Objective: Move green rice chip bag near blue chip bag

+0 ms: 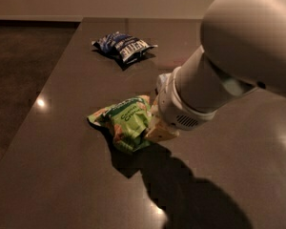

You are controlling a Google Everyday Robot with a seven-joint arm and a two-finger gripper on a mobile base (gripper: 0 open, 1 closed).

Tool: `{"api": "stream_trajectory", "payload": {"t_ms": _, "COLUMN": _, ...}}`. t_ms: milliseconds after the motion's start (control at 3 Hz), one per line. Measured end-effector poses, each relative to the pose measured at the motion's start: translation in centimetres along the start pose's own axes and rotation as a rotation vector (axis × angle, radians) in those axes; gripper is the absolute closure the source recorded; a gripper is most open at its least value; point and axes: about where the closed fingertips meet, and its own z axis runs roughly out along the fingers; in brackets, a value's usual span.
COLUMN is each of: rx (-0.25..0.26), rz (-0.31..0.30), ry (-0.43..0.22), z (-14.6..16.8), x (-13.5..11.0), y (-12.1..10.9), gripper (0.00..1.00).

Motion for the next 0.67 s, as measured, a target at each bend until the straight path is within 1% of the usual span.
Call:
{"api": "stream_trajectory", "payload": {"t_ms": 333, "rx": 0.031, "rz": -0.001, "ry": 0.039, "z": -2.4, "x": 3.2, "y": -2.7, "gripper": 1.00}}
{"api": "stream_trajectory", "payload": {"t_ms": 667, "rx": -0.011, "rz": -0.056, "ry": 0.066, "z": -3.4, "x": 6.3, "y": -4.6, "gripper": 1.00}}
